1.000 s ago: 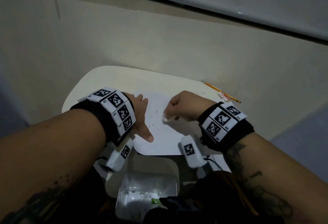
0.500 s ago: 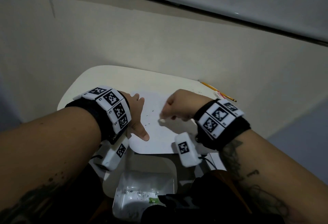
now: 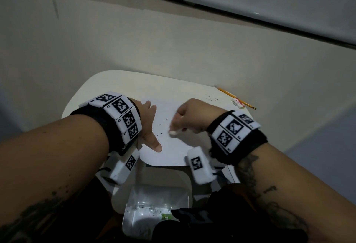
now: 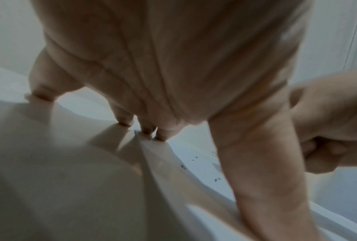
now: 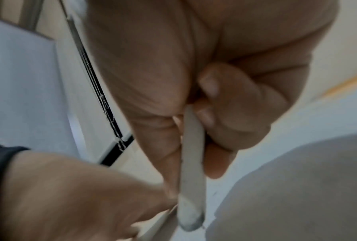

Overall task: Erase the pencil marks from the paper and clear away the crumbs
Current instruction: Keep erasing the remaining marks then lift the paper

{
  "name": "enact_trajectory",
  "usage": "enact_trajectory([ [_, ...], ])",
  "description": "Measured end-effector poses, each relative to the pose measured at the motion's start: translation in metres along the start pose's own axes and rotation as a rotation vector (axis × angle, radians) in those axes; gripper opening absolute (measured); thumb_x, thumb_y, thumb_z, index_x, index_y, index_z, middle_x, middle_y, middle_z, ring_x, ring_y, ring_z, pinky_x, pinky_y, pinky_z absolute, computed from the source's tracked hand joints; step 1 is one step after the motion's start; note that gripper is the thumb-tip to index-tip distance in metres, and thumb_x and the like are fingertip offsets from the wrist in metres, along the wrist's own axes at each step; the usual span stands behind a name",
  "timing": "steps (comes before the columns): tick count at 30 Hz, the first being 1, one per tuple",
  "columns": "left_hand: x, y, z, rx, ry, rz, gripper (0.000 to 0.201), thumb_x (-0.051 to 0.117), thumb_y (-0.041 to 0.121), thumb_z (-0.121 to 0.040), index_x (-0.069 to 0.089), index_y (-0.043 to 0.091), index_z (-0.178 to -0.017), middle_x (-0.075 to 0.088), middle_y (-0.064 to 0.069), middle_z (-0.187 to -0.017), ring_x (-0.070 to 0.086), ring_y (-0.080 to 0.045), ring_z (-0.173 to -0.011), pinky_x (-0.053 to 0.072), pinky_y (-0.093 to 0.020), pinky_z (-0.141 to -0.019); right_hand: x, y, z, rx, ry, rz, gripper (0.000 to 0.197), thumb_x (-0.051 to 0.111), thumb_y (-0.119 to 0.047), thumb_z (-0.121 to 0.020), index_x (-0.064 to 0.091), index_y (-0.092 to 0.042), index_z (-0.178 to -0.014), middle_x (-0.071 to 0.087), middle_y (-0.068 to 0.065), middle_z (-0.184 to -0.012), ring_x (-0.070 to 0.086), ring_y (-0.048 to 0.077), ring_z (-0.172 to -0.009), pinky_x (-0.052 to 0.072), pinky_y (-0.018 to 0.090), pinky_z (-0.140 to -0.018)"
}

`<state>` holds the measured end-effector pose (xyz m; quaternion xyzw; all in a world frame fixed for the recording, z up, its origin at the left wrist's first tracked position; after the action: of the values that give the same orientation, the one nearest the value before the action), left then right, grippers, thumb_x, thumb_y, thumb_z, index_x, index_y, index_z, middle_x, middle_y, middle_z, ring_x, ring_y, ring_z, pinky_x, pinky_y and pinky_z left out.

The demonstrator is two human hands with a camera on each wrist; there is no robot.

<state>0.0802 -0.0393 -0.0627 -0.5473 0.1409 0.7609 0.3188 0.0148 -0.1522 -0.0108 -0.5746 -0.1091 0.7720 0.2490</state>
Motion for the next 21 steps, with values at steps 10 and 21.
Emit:
enact_trajectory([
  [10,0.001,0.002,-0.001,0.014,-0.001,-0.038,0.120,0.066,0.089,-0.045,0.036,0.006,-0.127,0.042,-0.007,-0.129,0.050,-0.030,-0.113,0.041,-0.042,-0.081,-0.032,0.048,0.006,0.172,0.068,0.174,0.015,0.080,-0.022,-0.077,0.074,-0.010,-0.083,0.067,0.000,-0.072,0.054,0.015,-0.058,0.038,0.021,-0.052],
  [21,0.000,0.000,-0.004,0.036,0.010,-0.038,0.100,0.064,0.090,-0.046,0.030,0.013,-0.100,0.044,-0.005,-0.116,0.053,-0.029,-0.103,0.047,-0.046,-0.085,-0.023,0.048,0.012,0.148,0.056,0.071,0.012,0.081,-0.020,-0.077,0.075,-0.010,-0.080,0.068,-0.001,-0.070,0.051,0.011,-0.051,0.037,0.020,-0.049],
])
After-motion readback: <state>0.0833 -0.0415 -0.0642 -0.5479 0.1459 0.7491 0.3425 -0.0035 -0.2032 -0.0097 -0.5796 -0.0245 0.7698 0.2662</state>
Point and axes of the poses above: each hand's wrist, its own z-axis away from the middle knuckle, its own x-axis out of the palm, y = z × x, the point moved 8 cm from there along -z, towards the middle knuckle
